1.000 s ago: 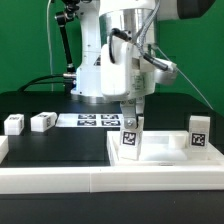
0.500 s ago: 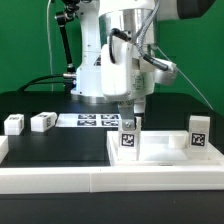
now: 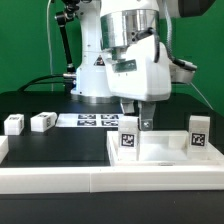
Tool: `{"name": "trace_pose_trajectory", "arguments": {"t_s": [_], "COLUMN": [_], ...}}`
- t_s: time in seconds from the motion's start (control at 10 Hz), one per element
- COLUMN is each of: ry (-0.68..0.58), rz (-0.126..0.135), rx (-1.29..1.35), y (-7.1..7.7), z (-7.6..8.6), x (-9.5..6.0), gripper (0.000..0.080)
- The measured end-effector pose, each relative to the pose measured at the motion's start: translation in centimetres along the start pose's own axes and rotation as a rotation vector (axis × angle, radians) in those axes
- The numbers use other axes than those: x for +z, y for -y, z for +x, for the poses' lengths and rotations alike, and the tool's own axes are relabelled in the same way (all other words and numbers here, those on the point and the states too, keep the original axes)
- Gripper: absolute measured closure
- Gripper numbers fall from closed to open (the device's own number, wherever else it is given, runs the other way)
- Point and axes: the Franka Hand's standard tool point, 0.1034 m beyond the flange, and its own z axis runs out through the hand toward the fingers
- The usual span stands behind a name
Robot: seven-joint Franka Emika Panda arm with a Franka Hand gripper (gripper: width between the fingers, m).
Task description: Assemble square table
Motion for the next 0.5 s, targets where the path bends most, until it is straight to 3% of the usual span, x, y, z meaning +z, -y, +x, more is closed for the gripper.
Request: {"name": "trace_pose_trajectory", "arguments": {"t_s": [0.5], "ry": [-0.009], "rz": [-0.007], "rx": [-0.475], "y": [0.20], "z": [0.36], "x": [-0.05], "gripper": [0.0150]}}
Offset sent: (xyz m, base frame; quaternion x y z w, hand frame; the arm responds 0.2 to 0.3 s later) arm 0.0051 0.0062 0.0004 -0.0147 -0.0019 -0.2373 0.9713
